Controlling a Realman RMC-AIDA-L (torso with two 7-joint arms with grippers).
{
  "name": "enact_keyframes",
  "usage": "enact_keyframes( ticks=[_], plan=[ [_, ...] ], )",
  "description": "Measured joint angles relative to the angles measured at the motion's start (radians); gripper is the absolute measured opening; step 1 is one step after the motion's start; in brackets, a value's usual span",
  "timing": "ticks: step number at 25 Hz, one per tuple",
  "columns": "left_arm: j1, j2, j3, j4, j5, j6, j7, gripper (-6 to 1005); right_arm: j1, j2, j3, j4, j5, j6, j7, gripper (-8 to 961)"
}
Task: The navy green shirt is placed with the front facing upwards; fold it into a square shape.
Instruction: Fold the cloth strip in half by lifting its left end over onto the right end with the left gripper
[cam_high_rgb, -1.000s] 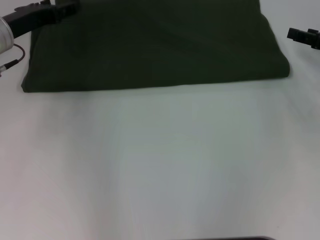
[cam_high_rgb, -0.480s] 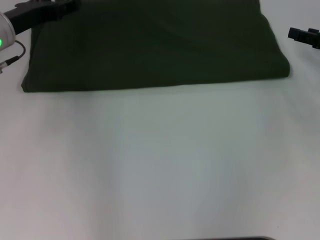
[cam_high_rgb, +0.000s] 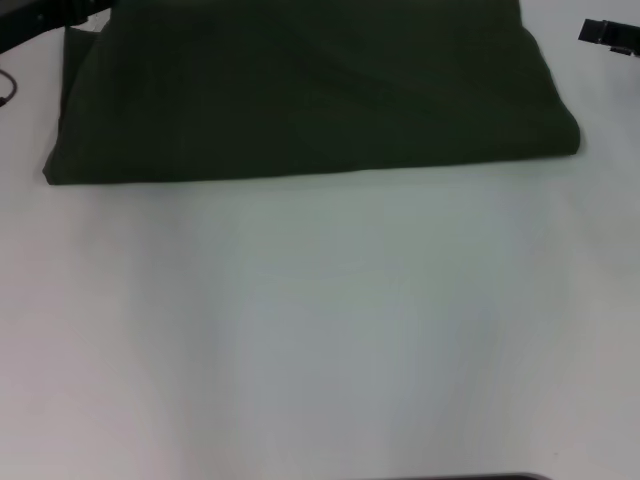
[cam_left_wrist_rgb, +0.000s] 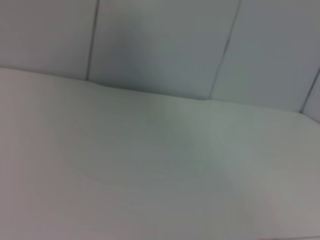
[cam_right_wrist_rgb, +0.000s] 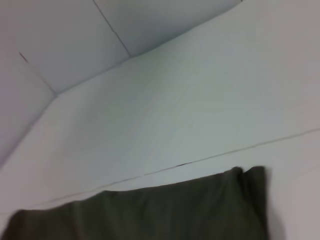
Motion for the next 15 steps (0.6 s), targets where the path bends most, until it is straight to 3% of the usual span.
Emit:
enact_keyframes(
  ticks=[6, 15],
  plan=[
    [0.023, 0.028, 0.001, 0.019, 0.046, 0.007, -0.039, 900, -0.006, -0.037, 0.0, 0.002, -0.038, -0.105, 0.162, 715],
    [0.062, 0.019, 0.013, 0.013, 0.051, 0.006, -0.03, 901, -0.038, -0.056, 0.009, 0.007, -0.114, -0.172, 0.28, 715]
  ],
)
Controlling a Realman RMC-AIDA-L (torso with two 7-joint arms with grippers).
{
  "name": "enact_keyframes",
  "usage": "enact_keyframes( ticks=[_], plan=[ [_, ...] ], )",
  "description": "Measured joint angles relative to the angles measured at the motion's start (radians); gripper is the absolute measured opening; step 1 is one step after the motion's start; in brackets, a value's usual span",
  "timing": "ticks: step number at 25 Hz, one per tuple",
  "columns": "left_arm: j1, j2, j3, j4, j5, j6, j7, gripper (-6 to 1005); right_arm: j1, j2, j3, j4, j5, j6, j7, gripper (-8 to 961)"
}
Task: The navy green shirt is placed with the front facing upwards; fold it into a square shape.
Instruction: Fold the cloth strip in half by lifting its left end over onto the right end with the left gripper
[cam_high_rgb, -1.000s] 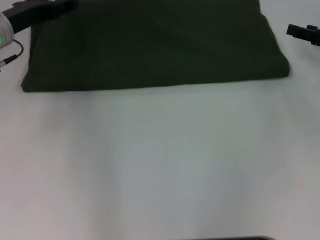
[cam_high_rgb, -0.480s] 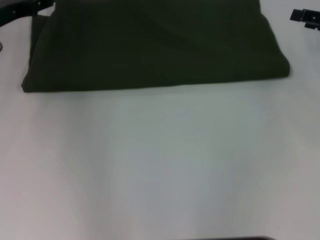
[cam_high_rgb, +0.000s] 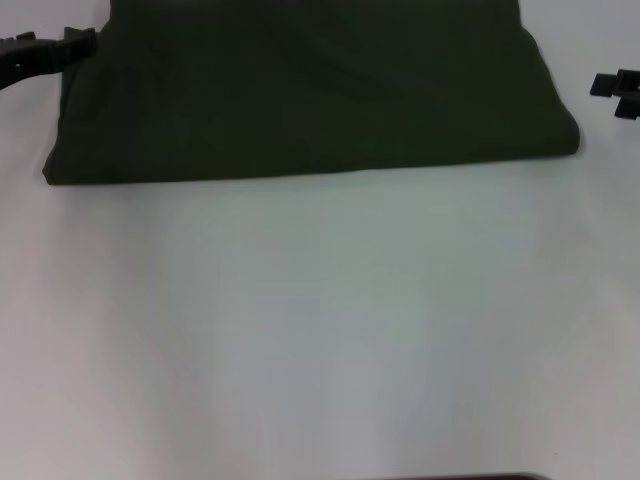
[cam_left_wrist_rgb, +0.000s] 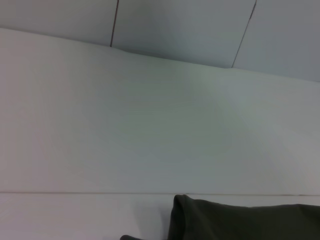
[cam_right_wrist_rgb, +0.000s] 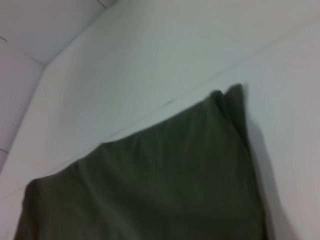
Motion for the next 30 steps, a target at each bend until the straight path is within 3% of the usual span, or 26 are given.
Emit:
enact_keyframes(
  ticks=[7, 14, 20, 26, 30],
  plan=[
    [0.001, -0.002, -0.001, 0.005, 0.001, -0.008, 0.012, 901, 0.013, 0.006, -0.006, 0.057, -0.02, 0.076, -0.002, 714],
    [0.001, -0.004, -0.001, 0.003, 0.001, -0.009, 0.012, 901, 0.045, 0.035, -0.009, 0.095, -0.026, 0.146, -0.04, 712],
    [0.0, -0.008, -0.001, 0.0, 0.001, -0.018, 0.014, 901, 0.065, 0.039, -0.013, 0.133, -0.029, 0.18, -0.054, 711],
    [0.0, -0.01, -0.001, 0.001, 0.001, -0.023, 0.014, 901, 0.069, 0.039, -0.025, 0.143, -0.029, 0.197, -0.061, 585],
    [0.0, -0.01, -0.001, 0.003, 0.001, -0.024, 0.014, 901, 0.078, 0.043, -0.026, 0.156, -0.029, 0.199, -0.074, 567]
  ],
)
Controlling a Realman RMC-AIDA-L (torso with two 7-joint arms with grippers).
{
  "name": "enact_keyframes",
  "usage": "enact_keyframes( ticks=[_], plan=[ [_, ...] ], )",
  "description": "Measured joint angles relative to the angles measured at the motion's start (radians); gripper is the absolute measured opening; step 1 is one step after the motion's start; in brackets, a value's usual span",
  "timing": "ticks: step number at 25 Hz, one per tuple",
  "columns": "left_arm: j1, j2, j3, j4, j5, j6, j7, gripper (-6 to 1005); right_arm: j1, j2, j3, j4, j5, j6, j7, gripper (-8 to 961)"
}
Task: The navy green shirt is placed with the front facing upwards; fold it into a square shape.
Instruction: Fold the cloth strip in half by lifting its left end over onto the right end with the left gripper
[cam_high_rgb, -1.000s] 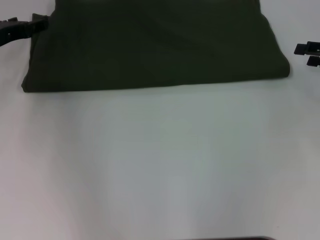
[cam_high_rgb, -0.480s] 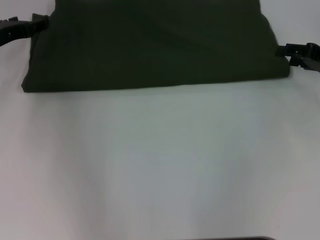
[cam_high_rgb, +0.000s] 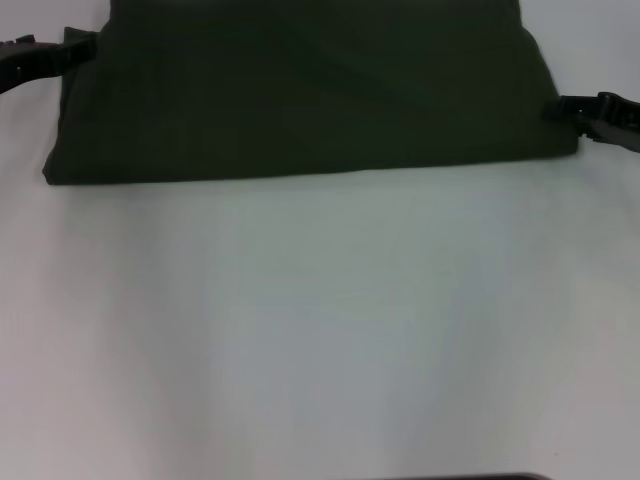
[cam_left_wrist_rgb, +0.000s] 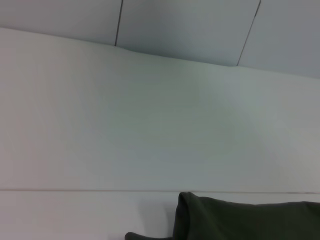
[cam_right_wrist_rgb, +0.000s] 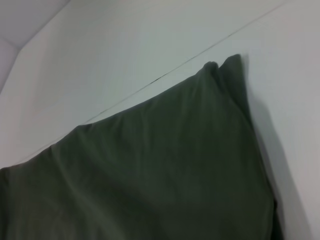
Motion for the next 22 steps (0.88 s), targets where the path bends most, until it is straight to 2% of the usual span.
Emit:
enact_keyframes(
  ticks=[9, 15, 20, 22],
  plan=[
    [0.007, 0.0, 0.0, -0.002, 0.0, 0.0, 0.0, 901, -0.003, -0.002, -0.022, 0.008, 0.0, -0.004, -0.002, 442],
    [0.013, -0.001, 0.0, -0.003, 0.0, 0.0, 0.0, 899, -0.009, -0.006, -0.022, 0.008, 0.0, 0.0, -0.003, 247],
    [0.025, 0.0, 0.0, -0.003, 0.0, 0.001, -0.002, 895, -0.01, -0.006, -0.022, 0.008, 0.0, 0.007, -0.005, 25],
    [0.032, 0.002, 0.0, -0.004, 0.0, 0.003, -0.004, 894, -0.011, -0.006, -0.021, 0.008, 0.0, 0.008, -0.007, 19]
  ],
)
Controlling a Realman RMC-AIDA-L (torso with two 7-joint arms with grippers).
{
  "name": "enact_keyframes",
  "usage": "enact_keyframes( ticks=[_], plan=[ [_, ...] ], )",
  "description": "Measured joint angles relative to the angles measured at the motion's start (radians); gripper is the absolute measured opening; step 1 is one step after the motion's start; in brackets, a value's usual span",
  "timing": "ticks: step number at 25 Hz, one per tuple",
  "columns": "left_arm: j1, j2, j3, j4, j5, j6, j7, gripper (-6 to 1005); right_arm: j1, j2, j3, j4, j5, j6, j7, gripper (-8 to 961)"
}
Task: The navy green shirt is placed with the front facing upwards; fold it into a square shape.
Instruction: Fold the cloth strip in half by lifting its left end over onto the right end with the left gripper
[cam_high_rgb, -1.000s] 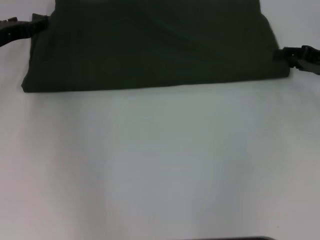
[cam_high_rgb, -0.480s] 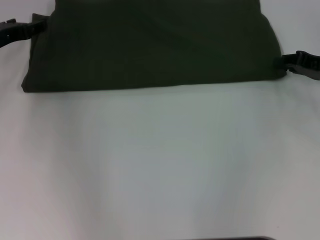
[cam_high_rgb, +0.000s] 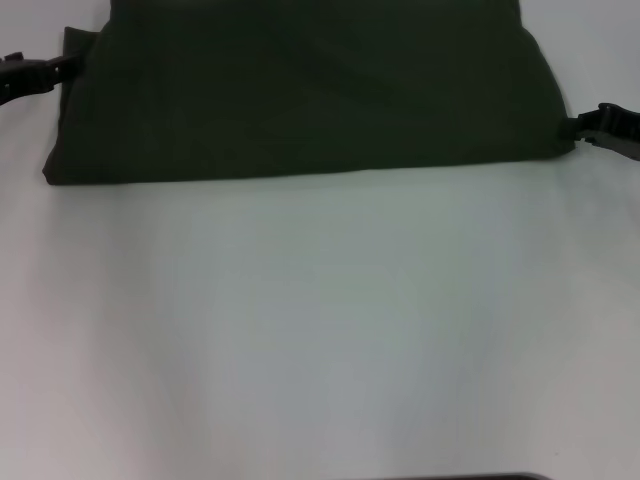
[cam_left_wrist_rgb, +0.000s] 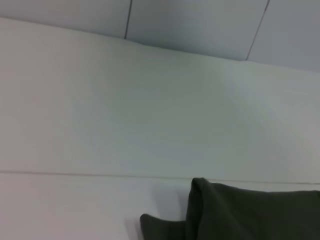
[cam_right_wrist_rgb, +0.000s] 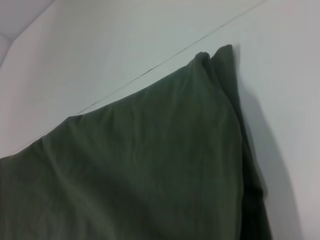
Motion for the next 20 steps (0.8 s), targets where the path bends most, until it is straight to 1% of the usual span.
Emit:
enact_keyframes(
  ticks=[4, 7, 11, 14, 18, 20],
  plan=[
    [0.016, 0.007, 0.0, -0.001, 0.0, 0.016, -0.009, 891, -0.002, 0.0, 0.004, 0.0, 0.0, 0.0, -0.004, 6],
    [0.03, 0.019, 0.0, -0.002, 0.0, 0.073, -0.025, 889, -0.004, 0.0, 0.008, 0.0, 0.0, 0.0, -0.005, 6],
    [0.048, 0.056, 0.0, -0.005, 0.012, 0.228, -0.073, 887, -0.004, 0.0, 0.007, -0.001, 0.0, -0.005, -0.005, 6],
    [0.062, 0.079, -0.003, -0.018, 0.039, 0.308, -0.121, 885, -0.005, 0.0, 0.007, -0.003, 0.0, -0.005, -0.005, 6],
    [0.07, 0.102, -0.001, -0.021, 0.096, 0.346, -0.176, 882, -0.006, -0.001, 0.006, -0.004, 0.0, -0.006, -0.006, 7],
    [0.069, 0.105, -0.001, -0.018, 0.143, 0.351, -0.201, 881, -0.007, -0.001, 0.006, -0.006, 0.0, -0.006, -0.006, 7]
  ],
)
